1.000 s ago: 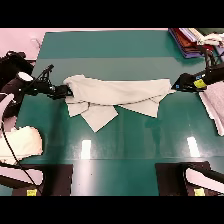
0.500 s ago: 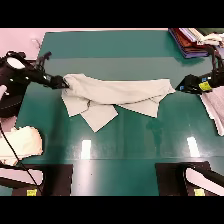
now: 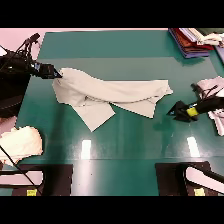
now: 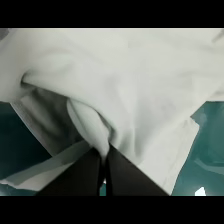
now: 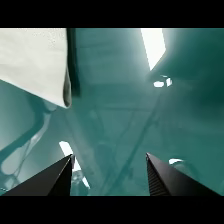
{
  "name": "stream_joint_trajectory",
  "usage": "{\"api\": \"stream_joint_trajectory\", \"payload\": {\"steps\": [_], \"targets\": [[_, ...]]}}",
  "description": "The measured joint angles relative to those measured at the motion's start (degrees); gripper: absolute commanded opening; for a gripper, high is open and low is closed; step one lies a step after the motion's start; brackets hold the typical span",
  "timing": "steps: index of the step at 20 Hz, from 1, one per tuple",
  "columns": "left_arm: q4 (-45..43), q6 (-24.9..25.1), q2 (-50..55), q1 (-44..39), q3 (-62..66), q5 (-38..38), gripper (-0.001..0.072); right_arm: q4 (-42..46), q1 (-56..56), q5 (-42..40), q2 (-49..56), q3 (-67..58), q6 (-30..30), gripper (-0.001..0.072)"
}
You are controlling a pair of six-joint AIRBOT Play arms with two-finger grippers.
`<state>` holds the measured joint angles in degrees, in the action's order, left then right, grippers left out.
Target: Fold the shirts.
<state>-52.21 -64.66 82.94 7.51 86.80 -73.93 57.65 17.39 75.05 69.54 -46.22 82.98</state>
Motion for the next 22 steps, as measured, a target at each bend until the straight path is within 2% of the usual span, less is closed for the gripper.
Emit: {"api": "stream_joint_trajectory", "payload": {"steps": [2,3,6,7,8,10,11,12,17,22], "targets": [[0.0,-0.6,-0.2,0.0,0.1,-0.3,0.0028,-3.8,-2.5,-4.0,2.9,2.8,-1.1,0.0496],[0.0,-0.8,-0.2,0.0,0.2,-0.4,0.0028,-5.6,-4.1,-6.1,4.3,3.5,-1.5,0.0446],[0.0,-1.2,-0.3,0.0,0.2,-0.5,0.0028,-11.1,-9.3,-11.5,8.1,3.1,-2.4,0.0423],[-0.1,-1.3,-0.3,0.0,0.2,-0.6,0.0028,-11.6,-10.9,-13.8,9.1,2.5,-2.6,0.0362],[0.0,-1.4,-0.3,0.0,0.2,-0.7,0.0028,-12.2,-12.2,-15.8,10.2,1.6,-2.6,0.0345],[0.0,-1.4,-0.3,0.0,0.2,-0.7,0.0028,-12.4,-14.2,-18.6,11.8,-0.4,-2.8,0.0176],[-0.1,-1.4,-0.3,0.0,0.2,-0.7,0.0028,-12.2,-14.9,-19.4,12.3,-1.4,-2.8,0.0049],[0.0,-1.5,-0.3,0.0,0.2,-0.7,0.0028,-12.1,-15.5,-20.1,12.8,-2.4,-3.2,0.0014],[0.6,-4.1,-3.4,0.3,1.2,-0.3,0.0027,-12.0,-16.0,-16.7,8.6,-9.7,-6.5,0.0013],[1.1,-9.2,-14.3,3.3,12.5,0.6,0.0028,-12.4,-9.7,-10.5,-5.3,-27.7,-8.2,0.0013]]}}
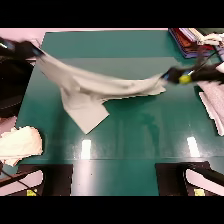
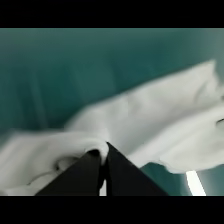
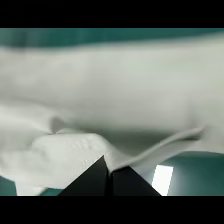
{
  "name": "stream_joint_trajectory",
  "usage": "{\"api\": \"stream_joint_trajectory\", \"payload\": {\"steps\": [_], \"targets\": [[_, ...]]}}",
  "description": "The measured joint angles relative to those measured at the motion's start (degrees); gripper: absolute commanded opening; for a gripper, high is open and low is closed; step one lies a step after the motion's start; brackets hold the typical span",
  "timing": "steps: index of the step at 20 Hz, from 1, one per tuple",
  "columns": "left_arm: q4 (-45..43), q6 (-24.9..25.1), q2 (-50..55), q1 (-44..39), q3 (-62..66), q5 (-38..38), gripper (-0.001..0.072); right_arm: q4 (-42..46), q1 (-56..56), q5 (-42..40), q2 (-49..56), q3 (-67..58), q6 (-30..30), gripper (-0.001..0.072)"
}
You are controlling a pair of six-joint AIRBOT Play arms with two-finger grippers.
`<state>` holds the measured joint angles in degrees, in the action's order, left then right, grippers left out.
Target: Fold the shirts.
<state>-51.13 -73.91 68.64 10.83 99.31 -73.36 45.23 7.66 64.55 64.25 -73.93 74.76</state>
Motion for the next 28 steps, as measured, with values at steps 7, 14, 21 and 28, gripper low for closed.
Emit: {"api": "stream_joint_trajectory", "payload": {"steps": [7,14,21,28], "targets": [[0.1,-3.0,-16.6,1.5,18.4,8.5,0.0025,-0.3,15.6,7.3,-12.9,-28.9,0.7,0.0012],[-1.1,-4.6,-22.0,1.6,21.5,12.5,0.0025,-0.9,28.8,17.9,-11.2,-45.5,5.2,0.0011],[0.3,-7.0,-7.6,1.6,8.9,2.5,0.0026,9.9,15.5,21.3,-0.9,-34.1,8.0,0.0011],[-0.2,-5.7,13.3,-2.4,-6.8,2.8,0.0026,22.8,1.9,20.5,18.9,-26.1,10.7,0.0011]]}}
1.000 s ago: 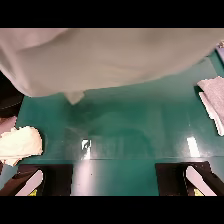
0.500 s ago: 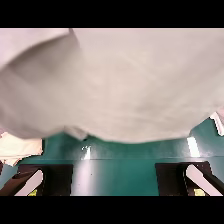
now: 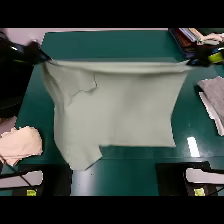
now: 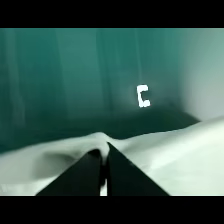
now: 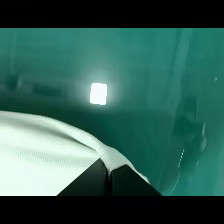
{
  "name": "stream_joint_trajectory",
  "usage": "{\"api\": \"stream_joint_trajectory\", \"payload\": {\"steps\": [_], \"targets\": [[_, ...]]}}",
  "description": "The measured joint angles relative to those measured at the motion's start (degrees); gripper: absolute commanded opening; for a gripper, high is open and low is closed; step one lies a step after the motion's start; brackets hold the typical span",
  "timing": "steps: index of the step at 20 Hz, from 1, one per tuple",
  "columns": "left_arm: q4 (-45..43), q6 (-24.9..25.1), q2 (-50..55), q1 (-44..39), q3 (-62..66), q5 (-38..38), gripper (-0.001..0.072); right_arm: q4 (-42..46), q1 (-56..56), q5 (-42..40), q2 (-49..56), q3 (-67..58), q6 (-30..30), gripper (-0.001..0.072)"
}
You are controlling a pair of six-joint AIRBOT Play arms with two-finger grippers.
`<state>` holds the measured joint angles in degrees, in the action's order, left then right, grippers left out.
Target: Fold the shirts.
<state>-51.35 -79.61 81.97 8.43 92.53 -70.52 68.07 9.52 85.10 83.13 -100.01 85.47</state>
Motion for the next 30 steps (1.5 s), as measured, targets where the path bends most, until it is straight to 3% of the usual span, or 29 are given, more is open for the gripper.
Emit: {"api": "stream_joint_trajectory", "payload": {"steps": [8,13,18,19,20,21,26,30], "targets": [[-0.5,1.9,12.5,-1.4,1.7,6.6,0.0028,-0.3,-2.2,-3.1,16.7,-9.5,2.1,0.0011],[-5.6,3.3,13.6,-1.5,0.5,2.8,0.0028,-0.4,-2.4,-0.9,18.6,-9.4,0.9,0.0012],[-8.2,3.6,13.8,-1.5,-4.3,1.5,0.0030,-0.4,-2.6,-1.9,16.9,-0.3,0.5,0.0014],[-8.3,3.6,13.8,-1.5,-5.1,1.5,0.0208,-0.4,-2.6,-3.1,16.0,2.1,0.5,0.0043],[-8.6,3.5,13.8,-1.5,-5.8,1.6,0.0540,-0.4,-2.6,-4.6,15.0,4.3,0.5,0.0295],[-8.9,3.4,13.8,-1.4,-6.2,1.5,0.0530,-0.3,-2.6,-6.0,14.0,6.1,0.5,0.0451],[-11.0,1.7,10.2,-0.4,-8.5,-0.5,0.0525,-0.3,-1.2,-8.4,8.0,13.0,0.3,0.0449],[-16.1,-0.9,0.3,0.1,-19.6,-1.4,0.0526,-0.4,0.0,-8.2,-0.7,21.4,-1.1,0.0448]]}}
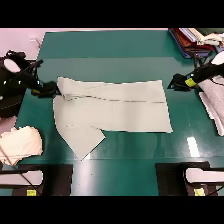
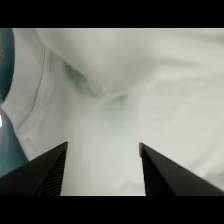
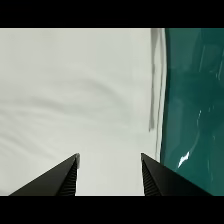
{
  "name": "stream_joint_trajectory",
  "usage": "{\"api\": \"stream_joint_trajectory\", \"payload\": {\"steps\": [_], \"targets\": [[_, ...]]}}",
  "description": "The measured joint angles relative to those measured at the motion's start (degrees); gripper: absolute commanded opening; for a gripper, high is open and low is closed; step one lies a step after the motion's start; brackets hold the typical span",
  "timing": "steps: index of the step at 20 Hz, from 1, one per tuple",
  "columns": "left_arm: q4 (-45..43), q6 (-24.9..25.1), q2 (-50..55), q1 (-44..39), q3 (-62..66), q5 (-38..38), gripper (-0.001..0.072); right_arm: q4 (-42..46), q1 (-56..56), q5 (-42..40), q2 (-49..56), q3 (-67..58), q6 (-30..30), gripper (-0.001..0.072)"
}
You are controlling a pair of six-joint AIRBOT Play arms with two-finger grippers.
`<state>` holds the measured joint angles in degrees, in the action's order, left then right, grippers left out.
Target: Fold the shirts.
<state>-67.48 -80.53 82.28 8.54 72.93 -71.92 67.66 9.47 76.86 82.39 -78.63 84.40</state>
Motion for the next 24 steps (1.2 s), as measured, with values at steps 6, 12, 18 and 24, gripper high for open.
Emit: {"api": "stream_joint_trajectory", "payload": {"steps": [6,12,18,24], "targets": [[-2.6,-4.3,-18.9,0.2,-26.8,1.0,0.0526,-0.3,-1.3,-0.9,-12.3,10.4,-0.9,0.0448],[2.4,-5.6,-26.9,0.2,-41.9,5.5,0.0526,-0.6,-1.9,-2.4,-18.4,12.7,-1.1,0.0447],[10.5,-2.3,-28.1,0.2,-46.9,10.0,0.0028,-0.6,-1.7,-2.0,-20.0,13.1,-1.2,0.0447],[13.1,0.4,-30.9,0.2,-44.0,7.5,0.0027,0.0,6.1,3.2,-20.2,21.1,-2.8,0.0451]]}}
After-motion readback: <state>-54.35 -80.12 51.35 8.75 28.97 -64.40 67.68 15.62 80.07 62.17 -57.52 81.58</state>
